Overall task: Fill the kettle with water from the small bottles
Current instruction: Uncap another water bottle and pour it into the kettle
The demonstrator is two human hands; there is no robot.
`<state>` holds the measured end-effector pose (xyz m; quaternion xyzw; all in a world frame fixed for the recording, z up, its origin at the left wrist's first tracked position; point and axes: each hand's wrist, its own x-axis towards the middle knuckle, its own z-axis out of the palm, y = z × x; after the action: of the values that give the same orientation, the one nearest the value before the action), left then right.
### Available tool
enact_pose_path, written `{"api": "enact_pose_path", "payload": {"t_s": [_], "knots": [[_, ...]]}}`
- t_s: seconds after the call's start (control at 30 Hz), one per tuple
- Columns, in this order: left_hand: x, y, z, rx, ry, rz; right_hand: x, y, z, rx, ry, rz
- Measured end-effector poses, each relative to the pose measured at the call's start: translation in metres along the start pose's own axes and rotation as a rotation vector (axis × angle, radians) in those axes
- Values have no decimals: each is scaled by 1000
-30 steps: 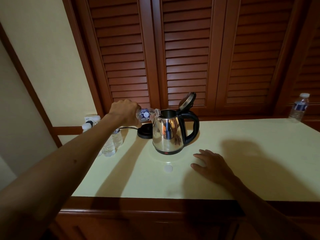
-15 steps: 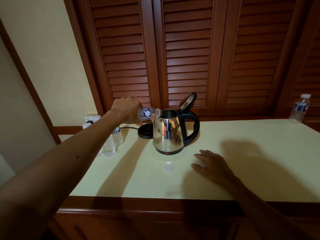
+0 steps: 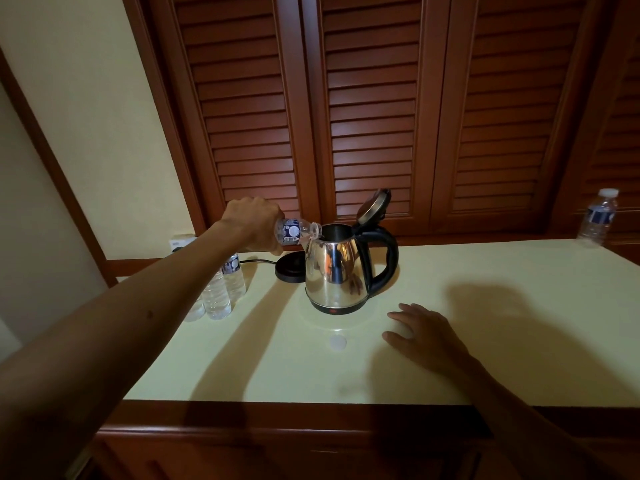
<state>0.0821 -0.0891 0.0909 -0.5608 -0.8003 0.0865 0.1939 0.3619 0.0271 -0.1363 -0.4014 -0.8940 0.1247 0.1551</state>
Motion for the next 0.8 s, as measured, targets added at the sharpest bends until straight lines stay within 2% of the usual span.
{"api": "enact_pose_path", "payload": {"t_s": [0.8], "knots": [[18,1,-12,77,-16,75,-2,-2,-1,0,17,11]]}}
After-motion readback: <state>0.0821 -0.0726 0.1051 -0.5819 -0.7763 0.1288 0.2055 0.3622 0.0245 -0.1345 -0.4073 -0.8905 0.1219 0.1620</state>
